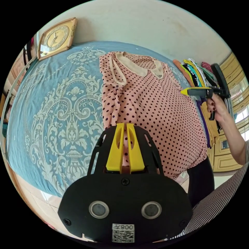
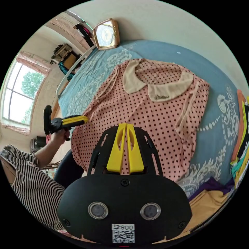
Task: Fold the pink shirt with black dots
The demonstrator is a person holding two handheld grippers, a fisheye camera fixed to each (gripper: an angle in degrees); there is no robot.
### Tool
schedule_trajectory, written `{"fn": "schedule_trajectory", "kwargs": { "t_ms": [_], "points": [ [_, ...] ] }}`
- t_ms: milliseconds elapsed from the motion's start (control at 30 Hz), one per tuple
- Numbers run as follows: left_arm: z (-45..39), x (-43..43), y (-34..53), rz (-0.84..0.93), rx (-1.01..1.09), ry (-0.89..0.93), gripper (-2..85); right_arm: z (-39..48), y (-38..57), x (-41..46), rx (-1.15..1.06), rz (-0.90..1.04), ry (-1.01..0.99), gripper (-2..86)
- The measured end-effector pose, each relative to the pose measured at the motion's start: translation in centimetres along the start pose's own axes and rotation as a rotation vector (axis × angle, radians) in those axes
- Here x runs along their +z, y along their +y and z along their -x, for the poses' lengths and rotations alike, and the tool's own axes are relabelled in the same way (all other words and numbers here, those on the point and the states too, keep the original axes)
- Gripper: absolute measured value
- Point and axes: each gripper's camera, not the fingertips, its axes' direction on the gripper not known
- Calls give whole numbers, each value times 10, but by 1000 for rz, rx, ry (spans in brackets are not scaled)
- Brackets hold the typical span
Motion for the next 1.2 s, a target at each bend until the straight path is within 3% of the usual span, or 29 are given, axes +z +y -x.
{"fn": "schedule_trajectory", "kwargs": {
  "t_ms": [133, 267, 567, 1000, 1200],
  "points": [
    [11, -54, 25, -66, -29, 27, 47, 8, 102, -40, 161, 15, 7, 5],
    [31, -84, 79, -5, -120, 121, 72, 18, 198, -87, 291, -17, -15, 14],
    [60, -65, 182, 119, -344, 403, 103, 35, 375, -134, 524, -5, -49, 67],
    [71, -87, 202, 208, -368, 388, 49, 57, 460, -144, 586, 7, -237, 56],
    [81, -120, 223, 130, -411, 495, 8, 74, 493, -170, 560, -12, -253, 10]
  ]
}}
